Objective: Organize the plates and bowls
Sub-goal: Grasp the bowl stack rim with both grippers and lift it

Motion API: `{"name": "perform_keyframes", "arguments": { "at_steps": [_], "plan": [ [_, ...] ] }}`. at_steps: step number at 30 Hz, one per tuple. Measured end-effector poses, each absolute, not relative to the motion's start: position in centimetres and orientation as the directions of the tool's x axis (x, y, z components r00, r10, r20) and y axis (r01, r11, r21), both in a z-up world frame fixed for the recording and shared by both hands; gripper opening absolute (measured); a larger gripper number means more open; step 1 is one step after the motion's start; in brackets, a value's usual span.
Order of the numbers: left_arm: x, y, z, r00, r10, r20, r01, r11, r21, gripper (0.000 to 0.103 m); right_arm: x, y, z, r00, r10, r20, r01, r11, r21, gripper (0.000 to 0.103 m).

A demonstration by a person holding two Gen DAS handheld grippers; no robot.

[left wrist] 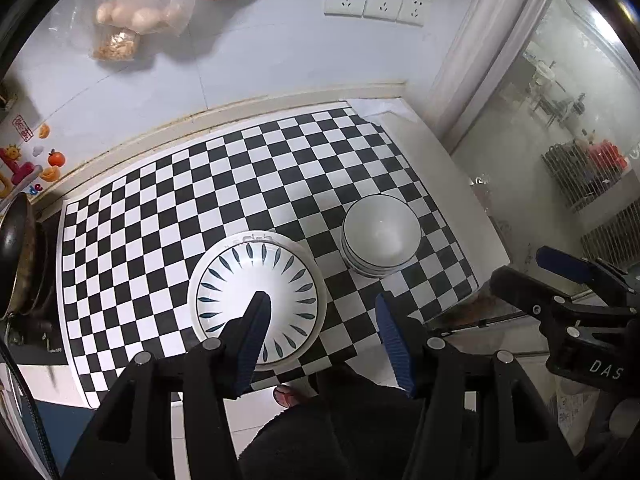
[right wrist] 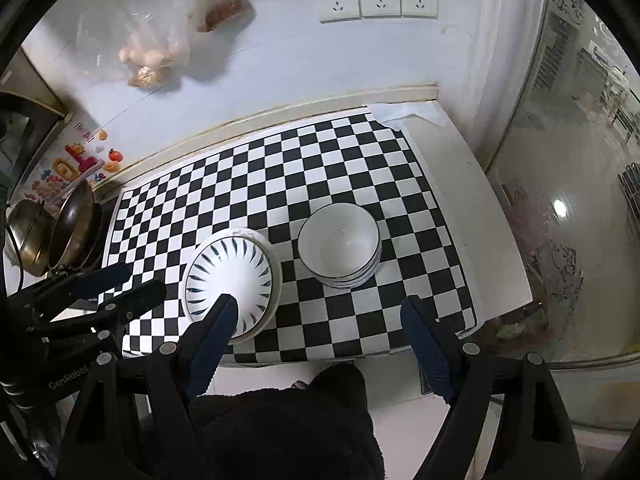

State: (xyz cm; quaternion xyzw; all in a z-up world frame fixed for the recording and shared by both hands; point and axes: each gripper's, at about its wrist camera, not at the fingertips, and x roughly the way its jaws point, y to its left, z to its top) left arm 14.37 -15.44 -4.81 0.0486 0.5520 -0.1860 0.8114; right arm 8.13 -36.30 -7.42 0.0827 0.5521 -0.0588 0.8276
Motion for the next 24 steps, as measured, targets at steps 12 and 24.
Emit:
{"name": "perform_keyframes", "arguments": {
  "at_steps": [12, 24],
  "plan": [
    [24.6, -19.4, -14.3, 0.152, -0.242, -0.958, 0.291, 0.938, -0.191, 0.052, 13.5, -43.8, -16.6, 0.363, 0.078, -0.929, 0.316, 0.927, 0.201, 0.086],
    [31.1, -23.7, -25.3, -0.162, -0.282, -0.946, 0.226, 0.922, -0.313, 0.052, 17.7, -50.3, -30.7, 0.200, 0.276, -0.940, 0.461, 0.820, 0.339, 0.086]
  ]
}}
